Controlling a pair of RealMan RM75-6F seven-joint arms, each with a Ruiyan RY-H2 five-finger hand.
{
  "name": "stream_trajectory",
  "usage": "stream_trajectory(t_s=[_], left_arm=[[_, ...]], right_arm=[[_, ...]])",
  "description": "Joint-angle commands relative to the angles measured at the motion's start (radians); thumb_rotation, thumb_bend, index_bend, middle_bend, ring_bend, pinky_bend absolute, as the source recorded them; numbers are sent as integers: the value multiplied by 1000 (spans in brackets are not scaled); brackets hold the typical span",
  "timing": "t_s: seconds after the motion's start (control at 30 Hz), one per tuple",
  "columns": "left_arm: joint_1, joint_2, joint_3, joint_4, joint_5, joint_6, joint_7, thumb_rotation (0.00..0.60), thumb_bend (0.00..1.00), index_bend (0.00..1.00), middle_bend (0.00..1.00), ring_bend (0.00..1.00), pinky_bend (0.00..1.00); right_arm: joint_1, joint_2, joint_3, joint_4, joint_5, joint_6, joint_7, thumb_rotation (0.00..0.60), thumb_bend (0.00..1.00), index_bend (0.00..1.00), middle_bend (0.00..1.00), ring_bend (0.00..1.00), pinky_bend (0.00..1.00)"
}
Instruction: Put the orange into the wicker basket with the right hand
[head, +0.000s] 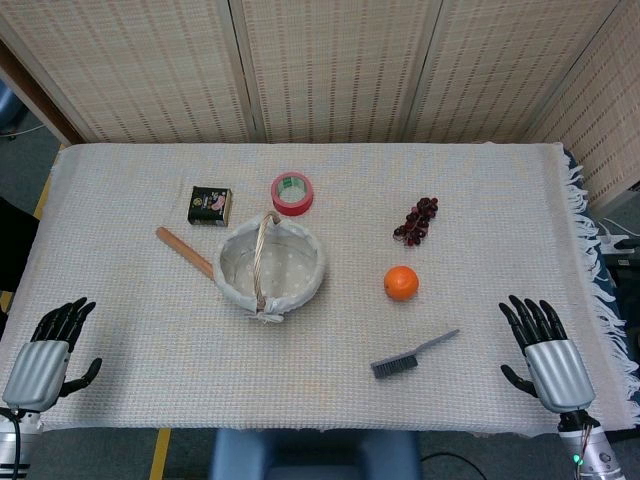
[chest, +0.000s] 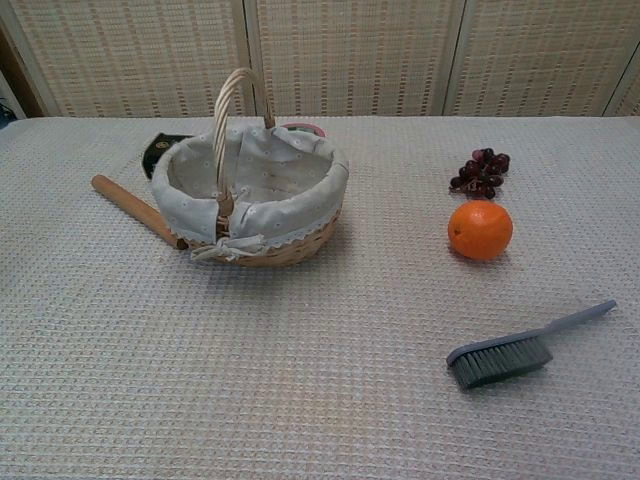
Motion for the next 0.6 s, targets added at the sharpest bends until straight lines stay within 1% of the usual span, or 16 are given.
stream_trajectory(t_s=[0.03,0.2,0.33,0.5,0.53,0.6], left_arm=[[1,0,0,1,1,2,0,600,344,0,0,0,80],[2,-1,1,1,1,3,3,600,346,0,0,0,80],[1,-2,0,3,0,1,3,600,347,0,0,0,79],[-2,0,0,3,-2,-5,-5,600,346,0,0,0,80],[-2,0,1,3,-1,-6,-6,600,346,0,0,0,79],[-2,1,3,2,2,-7,-8,600,346,0,0,0,80]], right_arm=[[-1,2,0,-4,2,-1,0,600,99,0,0,0,44],[0,18,4,-42,23,-15,-10,600,100,0,0,0,40],[17,36,32,-113,80,-55,-32,600,100,0,0,0,37],[86,48,95,-227,209,-170,-139,600,99,0,0,0,37],[104,44,111,-246,244,-196,-167,600,100,0,0,0,37],[150,30,148,-294,354,-267,-237,600,100,0,0,0,37]])
